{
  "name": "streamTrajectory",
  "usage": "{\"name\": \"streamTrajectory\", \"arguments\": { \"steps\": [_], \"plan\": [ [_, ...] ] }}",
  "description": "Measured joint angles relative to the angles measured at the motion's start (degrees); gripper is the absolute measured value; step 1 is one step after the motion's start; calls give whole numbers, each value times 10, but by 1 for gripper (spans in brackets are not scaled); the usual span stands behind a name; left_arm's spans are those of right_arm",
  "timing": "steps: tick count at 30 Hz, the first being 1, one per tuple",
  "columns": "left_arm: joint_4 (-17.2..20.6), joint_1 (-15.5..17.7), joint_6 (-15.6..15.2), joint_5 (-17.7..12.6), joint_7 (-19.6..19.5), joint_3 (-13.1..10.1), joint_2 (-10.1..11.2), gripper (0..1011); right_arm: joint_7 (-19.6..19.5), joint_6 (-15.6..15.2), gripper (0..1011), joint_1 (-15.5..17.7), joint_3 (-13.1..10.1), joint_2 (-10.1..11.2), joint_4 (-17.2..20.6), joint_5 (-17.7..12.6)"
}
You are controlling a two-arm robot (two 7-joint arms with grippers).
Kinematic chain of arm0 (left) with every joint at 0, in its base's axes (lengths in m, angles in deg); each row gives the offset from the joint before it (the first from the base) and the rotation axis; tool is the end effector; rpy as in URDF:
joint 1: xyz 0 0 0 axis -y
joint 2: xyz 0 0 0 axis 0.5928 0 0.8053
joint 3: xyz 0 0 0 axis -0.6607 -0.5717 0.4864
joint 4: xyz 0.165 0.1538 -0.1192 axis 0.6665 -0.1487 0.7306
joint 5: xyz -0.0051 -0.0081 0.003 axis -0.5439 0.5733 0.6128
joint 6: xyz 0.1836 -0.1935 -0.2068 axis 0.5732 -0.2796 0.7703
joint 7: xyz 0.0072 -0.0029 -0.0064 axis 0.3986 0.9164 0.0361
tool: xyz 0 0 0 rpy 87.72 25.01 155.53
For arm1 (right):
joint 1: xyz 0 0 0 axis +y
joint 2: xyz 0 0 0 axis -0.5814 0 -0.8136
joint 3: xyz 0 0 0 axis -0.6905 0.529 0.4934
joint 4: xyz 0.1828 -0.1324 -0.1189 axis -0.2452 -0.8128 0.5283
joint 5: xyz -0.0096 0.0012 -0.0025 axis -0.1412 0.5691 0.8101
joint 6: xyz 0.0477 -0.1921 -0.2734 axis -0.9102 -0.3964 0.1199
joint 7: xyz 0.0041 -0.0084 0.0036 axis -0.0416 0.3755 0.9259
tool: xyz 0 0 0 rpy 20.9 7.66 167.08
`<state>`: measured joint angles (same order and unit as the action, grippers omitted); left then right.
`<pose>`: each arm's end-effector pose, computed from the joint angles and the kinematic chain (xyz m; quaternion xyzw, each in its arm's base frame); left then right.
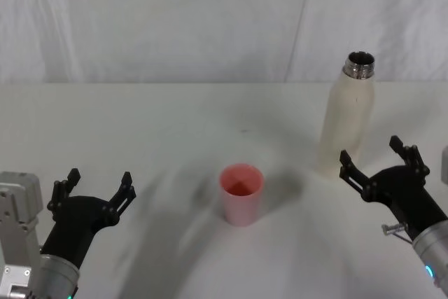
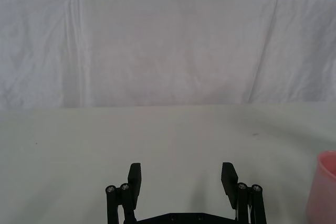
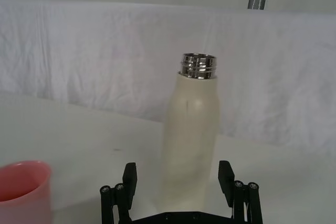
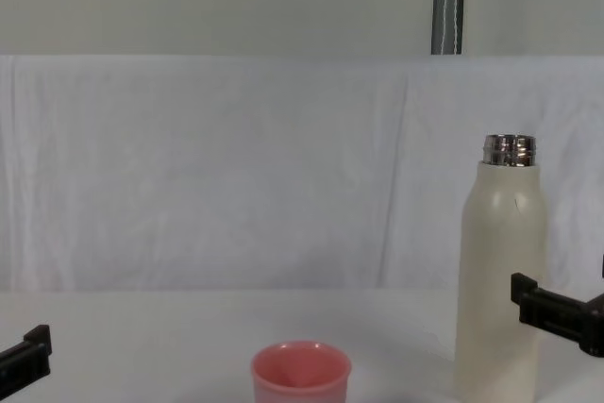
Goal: Grasp the thermos with one hand and pour water into the cup lid.
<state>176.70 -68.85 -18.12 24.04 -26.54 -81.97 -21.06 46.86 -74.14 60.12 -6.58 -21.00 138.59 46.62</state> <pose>0.2905 0.0261 -0.2525 -0.0174 0.0064 0.6616 0.7497 0.3252 0.0238 -0.2363 0.0129 -0.0577 -0.5754 0.8157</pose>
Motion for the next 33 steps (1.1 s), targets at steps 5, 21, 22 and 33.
{"name": "streamTrajectory", "arguments": {
  "steps": [5, 21, 22, 33],
  "plan": [
    [0, 0, 0, 0, 0, 0, 0, 1001, 16, -12, 1000, -27, -7, 5, -15, 0],
    [0, 0, 0, 0, 0, 0, 0, 1001, 42, -40, 1000, -91, 5, 10, -77, 5],
    [0, 0, 0, 0, 0, 0, 0, 1001, 43, -40, 1000, -95, 7, 9, -83, 4],
    [0, 0, 0, 0, 0, 0, 0, 1001, 38, -36, 1000, -118, 10, -9, -124, -4]
  ]
}}
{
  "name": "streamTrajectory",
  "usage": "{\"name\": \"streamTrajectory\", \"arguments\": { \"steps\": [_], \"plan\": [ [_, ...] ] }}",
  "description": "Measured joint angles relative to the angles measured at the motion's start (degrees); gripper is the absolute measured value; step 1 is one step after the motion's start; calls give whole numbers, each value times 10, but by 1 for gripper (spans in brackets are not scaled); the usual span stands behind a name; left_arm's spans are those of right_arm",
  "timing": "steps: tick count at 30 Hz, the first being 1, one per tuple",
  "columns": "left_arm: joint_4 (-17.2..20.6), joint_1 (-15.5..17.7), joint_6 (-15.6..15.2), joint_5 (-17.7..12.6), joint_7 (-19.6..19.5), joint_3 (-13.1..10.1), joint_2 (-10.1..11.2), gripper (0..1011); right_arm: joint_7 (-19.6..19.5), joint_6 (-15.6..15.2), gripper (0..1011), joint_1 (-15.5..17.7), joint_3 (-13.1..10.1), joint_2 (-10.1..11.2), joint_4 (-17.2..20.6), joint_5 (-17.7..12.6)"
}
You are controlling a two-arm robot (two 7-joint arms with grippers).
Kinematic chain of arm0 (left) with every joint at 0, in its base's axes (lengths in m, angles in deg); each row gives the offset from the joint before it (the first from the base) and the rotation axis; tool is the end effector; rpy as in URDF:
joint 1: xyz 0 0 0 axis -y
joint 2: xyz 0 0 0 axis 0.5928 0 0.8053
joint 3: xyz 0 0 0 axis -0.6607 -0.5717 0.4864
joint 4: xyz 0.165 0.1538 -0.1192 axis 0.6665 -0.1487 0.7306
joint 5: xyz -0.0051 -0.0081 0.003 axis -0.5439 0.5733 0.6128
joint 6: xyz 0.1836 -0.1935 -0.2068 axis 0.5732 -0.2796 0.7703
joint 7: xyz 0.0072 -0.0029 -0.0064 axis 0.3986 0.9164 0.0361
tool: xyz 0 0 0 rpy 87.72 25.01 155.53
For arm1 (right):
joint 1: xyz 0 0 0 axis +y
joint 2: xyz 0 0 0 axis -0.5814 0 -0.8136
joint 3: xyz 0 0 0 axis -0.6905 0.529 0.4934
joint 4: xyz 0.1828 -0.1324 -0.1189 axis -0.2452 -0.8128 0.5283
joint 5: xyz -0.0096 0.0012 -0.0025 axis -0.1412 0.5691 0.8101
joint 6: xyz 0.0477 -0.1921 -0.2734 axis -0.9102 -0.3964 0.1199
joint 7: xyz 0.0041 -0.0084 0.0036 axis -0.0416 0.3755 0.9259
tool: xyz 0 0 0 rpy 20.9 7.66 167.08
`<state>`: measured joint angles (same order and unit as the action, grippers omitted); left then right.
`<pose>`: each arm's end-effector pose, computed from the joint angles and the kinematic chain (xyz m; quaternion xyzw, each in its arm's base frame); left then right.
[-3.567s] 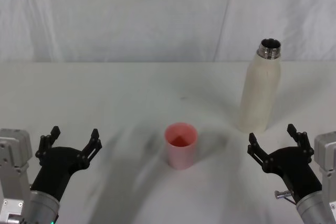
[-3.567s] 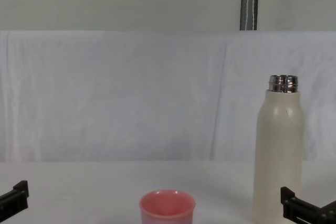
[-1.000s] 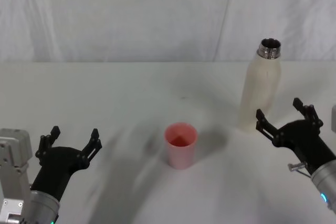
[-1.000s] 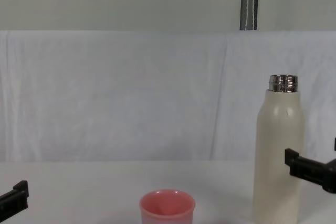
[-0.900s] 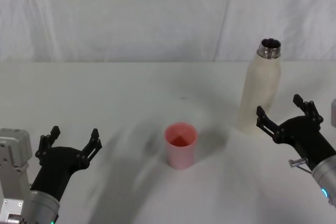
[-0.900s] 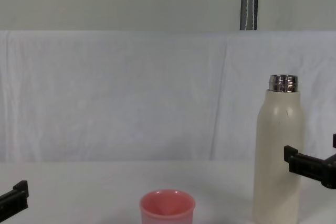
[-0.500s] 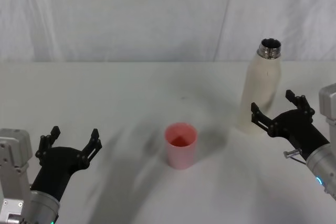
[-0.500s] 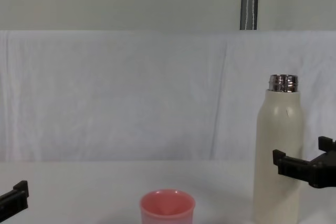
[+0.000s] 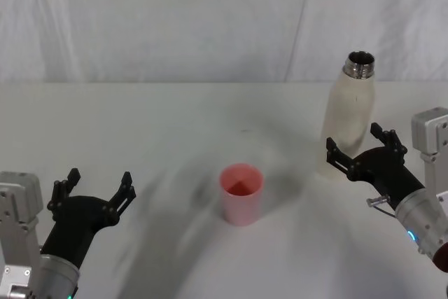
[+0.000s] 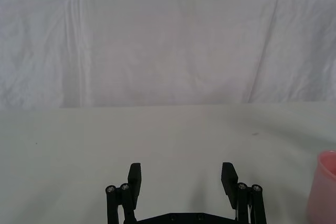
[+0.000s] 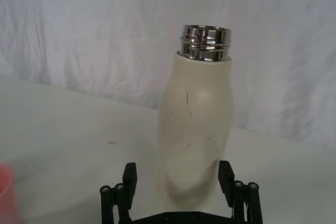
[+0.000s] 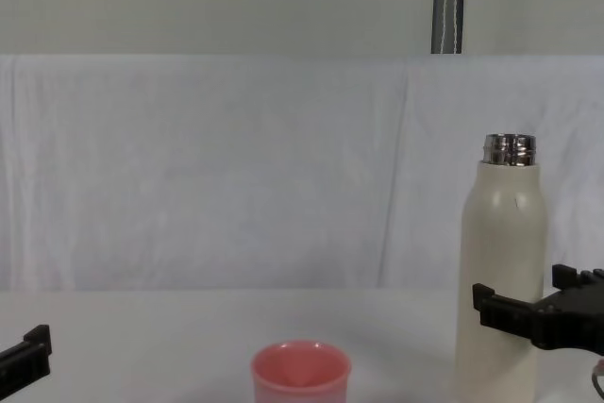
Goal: Grasp the thermos with one hand and pour water into the cup lid.
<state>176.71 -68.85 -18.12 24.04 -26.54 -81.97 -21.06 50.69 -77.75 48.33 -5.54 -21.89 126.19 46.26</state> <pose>0.2905 0.0261 -0.2525 -0.0174 0.0064 0.6616 0.7497 0.3782 0.0209 -0.2393 -0.0215 -0.0375 -0.5575 0.8291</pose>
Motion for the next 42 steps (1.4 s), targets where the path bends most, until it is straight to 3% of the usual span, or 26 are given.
{"name": "streamTrajectory", "arguments": {
  "steps": [42],
  "plan": [
    [0, 0, 0, 0, 0, 0, 0, 1001, -5, 14, 1000, -61, -9, -27, -80, -38]
  ]
}}
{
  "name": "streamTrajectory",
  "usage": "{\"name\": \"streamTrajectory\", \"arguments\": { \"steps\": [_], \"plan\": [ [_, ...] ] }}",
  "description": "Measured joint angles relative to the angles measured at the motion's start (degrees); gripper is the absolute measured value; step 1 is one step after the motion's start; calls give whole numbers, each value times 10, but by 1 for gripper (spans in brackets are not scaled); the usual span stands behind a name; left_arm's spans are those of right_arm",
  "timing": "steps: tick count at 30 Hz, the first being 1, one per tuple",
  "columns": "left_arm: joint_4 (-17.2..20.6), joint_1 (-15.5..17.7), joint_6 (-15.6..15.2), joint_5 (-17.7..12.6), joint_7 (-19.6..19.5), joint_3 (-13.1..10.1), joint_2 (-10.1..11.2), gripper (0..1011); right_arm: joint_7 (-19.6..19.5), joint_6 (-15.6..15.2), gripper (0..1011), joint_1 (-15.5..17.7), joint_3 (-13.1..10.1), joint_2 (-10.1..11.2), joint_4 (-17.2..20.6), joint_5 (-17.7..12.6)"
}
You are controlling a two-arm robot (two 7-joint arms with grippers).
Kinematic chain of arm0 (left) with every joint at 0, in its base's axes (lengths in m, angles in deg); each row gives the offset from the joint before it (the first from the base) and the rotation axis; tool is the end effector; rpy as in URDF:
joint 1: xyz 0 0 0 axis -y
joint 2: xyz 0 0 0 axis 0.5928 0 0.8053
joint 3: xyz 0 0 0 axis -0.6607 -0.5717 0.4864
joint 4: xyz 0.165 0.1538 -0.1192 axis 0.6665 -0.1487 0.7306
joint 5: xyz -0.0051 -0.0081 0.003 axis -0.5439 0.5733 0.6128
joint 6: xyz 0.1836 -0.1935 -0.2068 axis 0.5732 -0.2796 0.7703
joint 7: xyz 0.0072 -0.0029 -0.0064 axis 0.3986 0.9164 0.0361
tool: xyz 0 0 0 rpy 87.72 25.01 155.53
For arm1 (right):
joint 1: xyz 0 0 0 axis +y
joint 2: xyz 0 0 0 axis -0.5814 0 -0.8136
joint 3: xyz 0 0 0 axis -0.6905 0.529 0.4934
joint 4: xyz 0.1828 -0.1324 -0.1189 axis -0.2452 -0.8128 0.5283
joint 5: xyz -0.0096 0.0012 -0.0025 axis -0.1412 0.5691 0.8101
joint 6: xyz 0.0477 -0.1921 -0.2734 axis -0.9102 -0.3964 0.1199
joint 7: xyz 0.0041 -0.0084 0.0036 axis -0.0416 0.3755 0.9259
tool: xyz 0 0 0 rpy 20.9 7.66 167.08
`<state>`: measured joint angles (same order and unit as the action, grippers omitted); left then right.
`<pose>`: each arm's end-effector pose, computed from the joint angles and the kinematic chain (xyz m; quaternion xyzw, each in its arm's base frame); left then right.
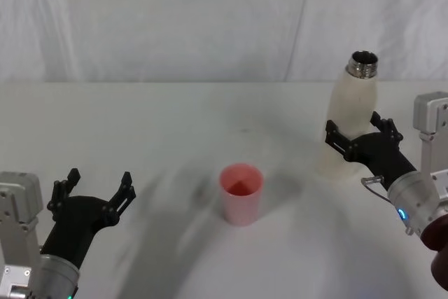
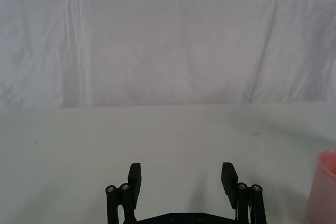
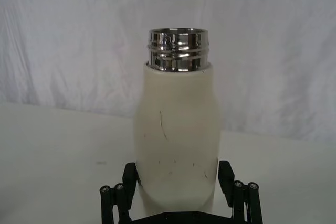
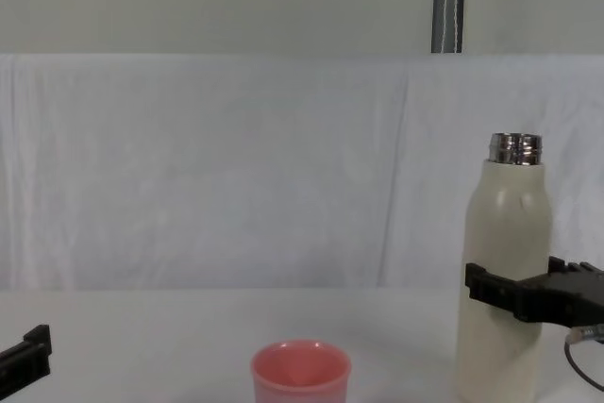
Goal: Grasp the thermos with one hand and pour water into the cup lid.
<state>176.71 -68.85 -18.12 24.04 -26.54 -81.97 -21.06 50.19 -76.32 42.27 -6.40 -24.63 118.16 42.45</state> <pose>0.2905 0.0261 -0.2525 -0.0174 0.0064 0.6616 0.7497 0.4067 0.0218 -0.2436 0.0140 -0.0039 -0.5735 0.8191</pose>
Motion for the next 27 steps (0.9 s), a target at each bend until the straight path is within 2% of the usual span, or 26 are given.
{"name": "streamTrajectory", "arguments": {
  "steps": [16, 27],
  "plan": [
    [0, 0, 0, 0, 0, 0, 0, 1001, 8, 7, 1000, -34, 11, -5, -41, -3],
    [0, 0, 0, 0, 0, 0, 0, 1001, 8, 7, 1000, -32, 11, -5, -38, -3]
  ]
}}
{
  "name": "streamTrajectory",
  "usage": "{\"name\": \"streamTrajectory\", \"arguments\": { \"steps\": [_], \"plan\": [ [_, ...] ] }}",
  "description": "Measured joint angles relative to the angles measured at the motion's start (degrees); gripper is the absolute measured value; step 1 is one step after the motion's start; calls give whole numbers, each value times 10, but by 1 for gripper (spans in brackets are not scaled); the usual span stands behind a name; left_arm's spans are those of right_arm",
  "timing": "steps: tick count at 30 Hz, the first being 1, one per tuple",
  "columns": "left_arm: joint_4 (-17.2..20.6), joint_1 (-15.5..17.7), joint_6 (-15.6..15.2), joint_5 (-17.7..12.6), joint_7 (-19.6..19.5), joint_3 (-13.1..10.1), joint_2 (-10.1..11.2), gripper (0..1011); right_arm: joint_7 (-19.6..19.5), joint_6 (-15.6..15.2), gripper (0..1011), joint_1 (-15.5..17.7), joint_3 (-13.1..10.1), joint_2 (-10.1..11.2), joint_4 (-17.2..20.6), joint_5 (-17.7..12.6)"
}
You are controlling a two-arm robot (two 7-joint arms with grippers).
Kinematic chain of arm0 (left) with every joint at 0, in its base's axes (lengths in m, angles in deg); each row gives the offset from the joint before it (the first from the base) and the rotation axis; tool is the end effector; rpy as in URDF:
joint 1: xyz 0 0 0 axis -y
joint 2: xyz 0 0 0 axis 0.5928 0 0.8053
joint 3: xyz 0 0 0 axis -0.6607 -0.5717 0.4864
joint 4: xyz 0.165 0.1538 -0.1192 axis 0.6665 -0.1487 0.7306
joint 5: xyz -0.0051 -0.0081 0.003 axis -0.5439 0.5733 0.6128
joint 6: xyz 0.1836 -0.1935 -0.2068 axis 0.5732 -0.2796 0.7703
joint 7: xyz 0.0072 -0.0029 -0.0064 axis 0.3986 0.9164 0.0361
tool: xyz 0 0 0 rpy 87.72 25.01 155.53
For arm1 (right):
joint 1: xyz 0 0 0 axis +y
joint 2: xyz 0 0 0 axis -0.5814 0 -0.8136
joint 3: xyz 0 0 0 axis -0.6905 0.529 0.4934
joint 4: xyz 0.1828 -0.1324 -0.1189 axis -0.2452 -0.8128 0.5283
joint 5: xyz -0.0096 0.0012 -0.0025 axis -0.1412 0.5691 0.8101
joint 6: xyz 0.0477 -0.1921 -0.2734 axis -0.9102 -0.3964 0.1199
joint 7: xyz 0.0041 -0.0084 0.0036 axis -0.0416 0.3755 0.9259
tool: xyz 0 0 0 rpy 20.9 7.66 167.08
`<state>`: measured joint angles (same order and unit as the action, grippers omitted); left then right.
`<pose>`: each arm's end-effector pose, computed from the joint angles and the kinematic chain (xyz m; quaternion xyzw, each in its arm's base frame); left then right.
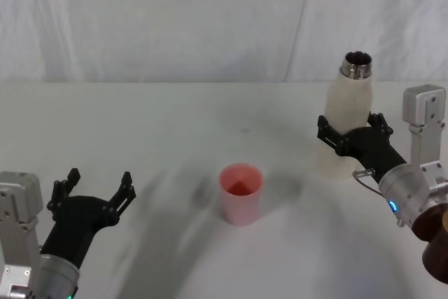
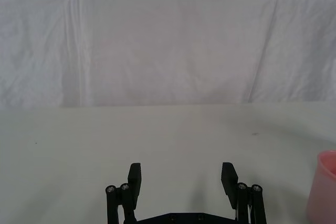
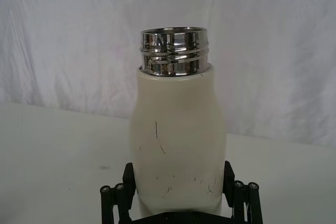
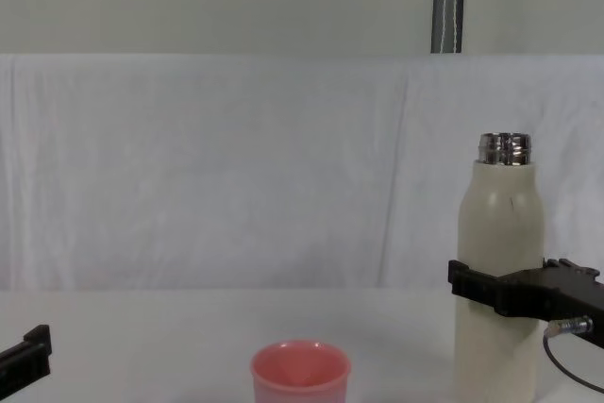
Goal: Grasp the thermos with one hand and pour water into the cup lid.
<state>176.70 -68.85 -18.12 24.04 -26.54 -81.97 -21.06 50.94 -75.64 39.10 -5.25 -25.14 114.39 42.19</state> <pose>0.2905 0.0261 -0.2525 -0.0174 0.0064 0.6616 0.7497 0.4196 0.0280 -0.2441 0.0139 -0.0038 -0.5637 0.8259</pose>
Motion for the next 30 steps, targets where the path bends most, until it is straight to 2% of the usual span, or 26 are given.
{"name": "streamTrajectory", "arguments": {
  "steps": [5, 30],
  "plan": [
    [0, 0, 0, 0, 0, 0, 0, 1001, 0, 0, 962, 1, 0, 0, 1, 0],
    [0, 0, 0, 0, 0, 0, 0, 1001, 0, -1, 959, 2, 0, 3, 7, 2]
  ]
}}
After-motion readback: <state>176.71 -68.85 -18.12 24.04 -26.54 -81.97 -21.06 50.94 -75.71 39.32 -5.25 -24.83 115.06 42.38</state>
